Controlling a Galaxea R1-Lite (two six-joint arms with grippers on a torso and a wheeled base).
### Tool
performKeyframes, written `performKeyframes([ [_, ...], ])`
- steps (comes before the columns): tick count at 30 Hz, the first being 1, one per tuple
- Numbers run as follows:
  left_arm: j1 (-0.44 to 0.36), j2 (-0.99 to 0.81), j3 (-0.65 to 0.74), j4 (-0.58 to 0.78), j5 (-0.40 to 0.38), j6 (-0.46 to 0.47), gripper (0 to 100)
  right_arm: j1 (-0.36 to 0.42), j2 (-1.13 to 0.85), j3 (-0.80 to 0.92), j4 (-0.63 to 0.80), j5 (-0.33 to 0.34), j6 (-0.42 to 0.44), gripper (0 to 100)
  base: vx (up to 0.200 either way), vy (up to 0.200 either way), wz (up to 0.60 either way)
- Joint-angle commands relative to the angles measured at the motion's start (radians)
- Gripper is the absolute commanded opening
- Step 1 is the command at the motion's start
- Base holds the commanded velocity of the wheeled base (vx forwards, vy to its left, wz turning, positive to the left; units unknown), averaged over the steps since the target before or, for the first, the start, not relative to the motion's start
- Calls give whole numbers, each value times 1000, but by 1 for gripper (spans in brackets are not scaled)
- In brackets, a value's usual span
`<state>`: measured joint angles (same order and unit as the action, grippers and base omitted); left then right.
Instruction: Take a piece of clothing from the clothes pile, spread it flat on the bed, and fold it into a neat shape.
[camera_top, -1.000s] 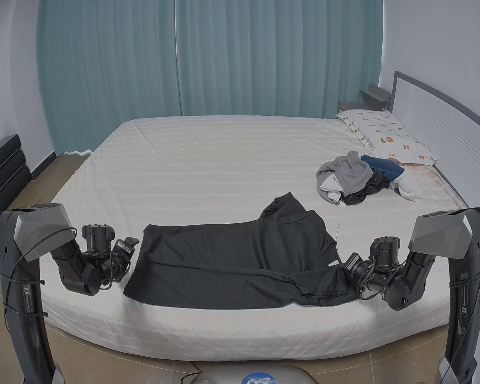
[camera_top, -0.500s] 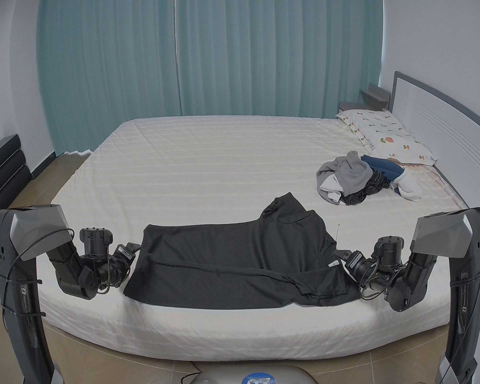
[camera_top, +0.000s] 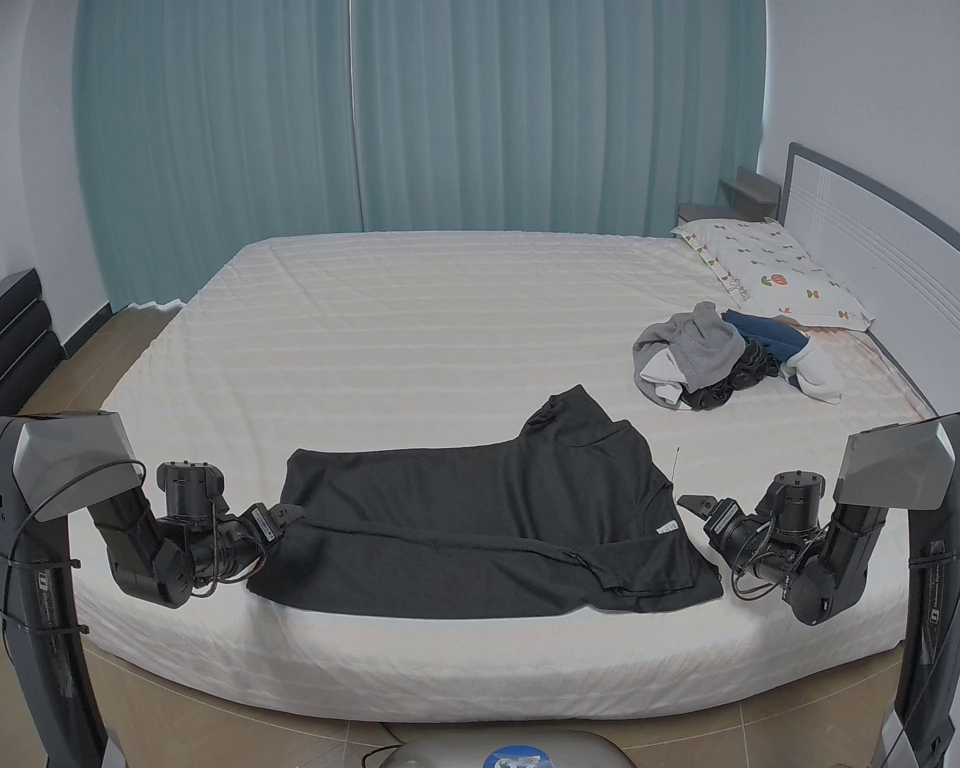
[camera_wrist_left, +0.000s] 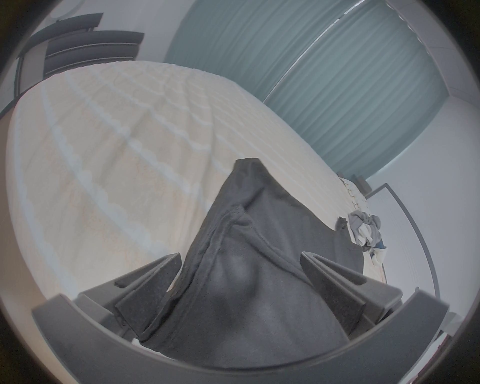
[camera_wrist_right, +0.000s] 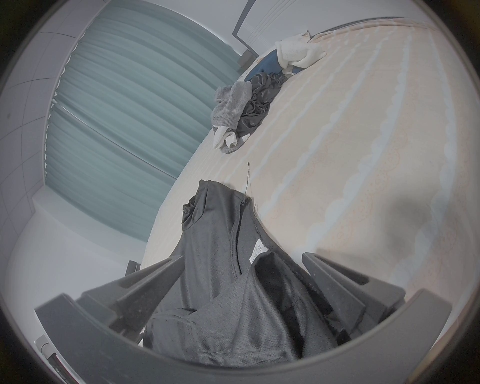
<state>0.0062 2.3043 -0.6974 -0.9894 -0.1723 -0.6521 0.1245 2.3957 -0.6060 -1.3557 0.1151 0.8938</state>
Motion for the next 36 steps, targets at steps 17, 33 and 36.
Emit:
performKeyframes([
  [17,-14,24,88,-166,-78,128,100,-9,8,6,7,41,0,100,0,0,0],
  [33,5,32,96,-158,-73,128,100,-5,10,12,10,43,0,100,0,0,0],
  [36,3,38,108,-157,-72,128,100,-5,10,12,9,43,0,100,0,0,0],
])
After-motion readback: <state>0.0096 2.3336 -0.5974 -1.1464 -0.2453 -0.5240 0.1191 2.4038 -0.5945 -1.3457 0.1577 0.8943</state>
